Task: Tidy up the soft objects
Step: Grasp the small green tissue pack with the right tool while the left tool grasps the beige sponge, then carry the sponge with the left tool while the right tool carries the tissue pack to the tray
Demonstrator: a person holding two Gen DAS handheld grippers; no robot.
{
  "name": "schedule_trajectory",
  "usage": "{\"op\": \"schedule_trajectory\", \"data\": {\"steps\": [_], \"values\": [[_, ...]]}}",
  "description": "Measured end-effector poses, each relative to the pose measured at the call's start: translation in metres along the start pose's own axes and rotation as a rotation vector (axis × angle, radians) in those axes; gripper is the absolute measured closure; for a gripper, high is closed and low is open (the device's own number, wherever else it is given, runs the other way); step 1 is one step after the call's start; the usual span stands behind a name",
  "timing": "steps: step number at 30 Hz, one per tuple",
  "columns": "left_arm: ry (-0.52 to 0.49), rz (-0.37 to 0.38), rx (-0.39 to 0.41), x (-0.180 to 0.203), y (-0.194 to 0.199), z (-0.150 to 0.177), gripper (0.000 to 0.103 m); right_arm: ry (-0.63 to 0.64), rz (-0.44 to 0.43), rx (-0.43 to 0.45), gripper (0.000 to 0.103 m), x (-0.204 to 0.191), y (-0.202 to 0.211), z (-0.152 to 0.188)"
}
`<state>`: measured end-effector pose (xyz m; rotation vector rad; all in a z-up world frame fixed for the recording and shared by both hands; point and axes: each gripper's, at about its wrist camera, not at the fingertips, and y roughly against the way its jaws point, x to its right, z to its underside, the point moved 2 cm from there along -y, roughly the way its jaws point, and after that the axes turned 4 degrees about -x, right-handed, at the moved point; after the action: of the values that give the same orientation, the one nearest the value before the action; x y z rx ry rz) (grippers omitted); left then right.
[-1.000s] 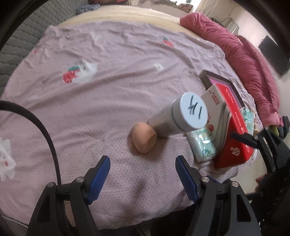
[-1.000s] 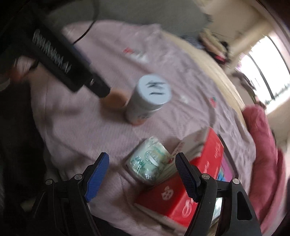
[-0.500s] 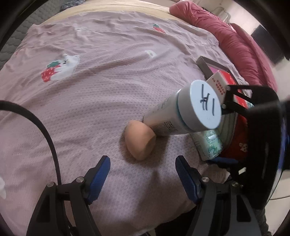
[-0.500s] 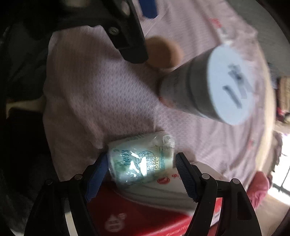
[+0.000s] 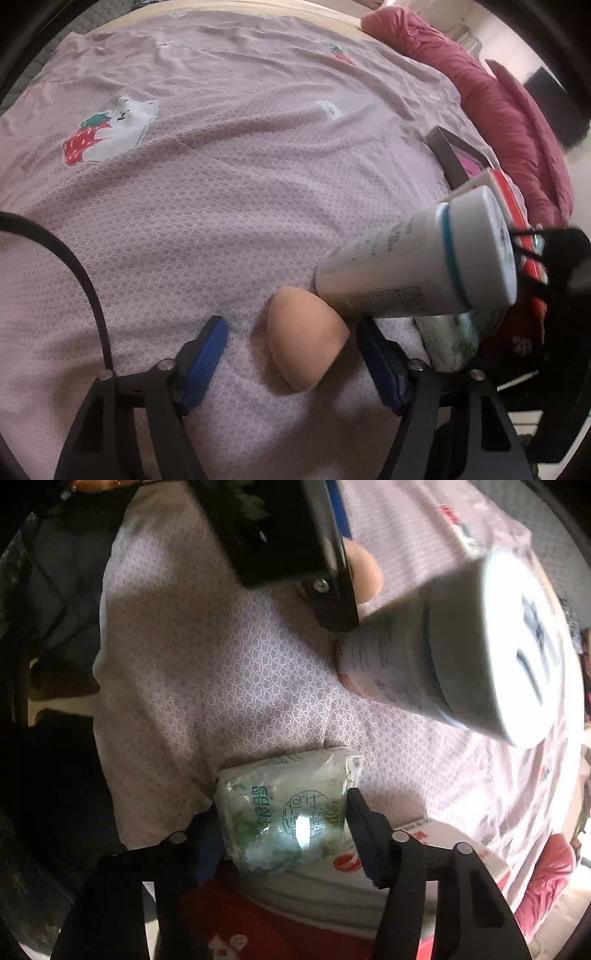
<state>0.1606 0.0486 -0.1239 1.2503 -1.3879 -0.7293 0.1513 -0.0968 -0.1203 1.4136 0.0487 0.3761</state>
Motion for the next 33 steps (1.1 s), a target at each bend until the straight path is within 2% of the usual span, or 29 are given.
{"op": "schedule_trajectory", "data": {"steps": [1,4,7,12,19,25,33], "values": [[0.009,-0.01,0.002,-0.002,0.0,-0.001,0.05,-0.015,0.009,0.01,0.047,0.0,0.003,0.003],[0.022,0.027,-0.002,-0.003,0.0,-0.003,0.064,-0.067,0.034,0.046,0.049,-0.001,0.012,0.011],[0.006,0.017,-0.009,0.002,0.0,-0.002,0.065,-0.135,0.051,0.087,0.05,0.002,0.024,0.023],[0.047,0.053,0.01,-0.003,0.014,0.003,0.066,-0.332,0.021,0.241,0.051,0.02,0.061,0.048],[0.04,0.025,0.136,0.009,0.075,0.012,0.066,-0.612,0.036,0.463,0.051,0.032,0.127,0.096],[-0.056,-0.006,0.219,0.055,0.128,0.008,0.066,-0.802,0.09,0.604,0.051,0.023,0.176,0.12],[-0.198,-0.01,0.3,0.14,0.174,0.001,0.066,-0.944,0.205,0.652,0.051,0.008,0.207,0.164]]}}
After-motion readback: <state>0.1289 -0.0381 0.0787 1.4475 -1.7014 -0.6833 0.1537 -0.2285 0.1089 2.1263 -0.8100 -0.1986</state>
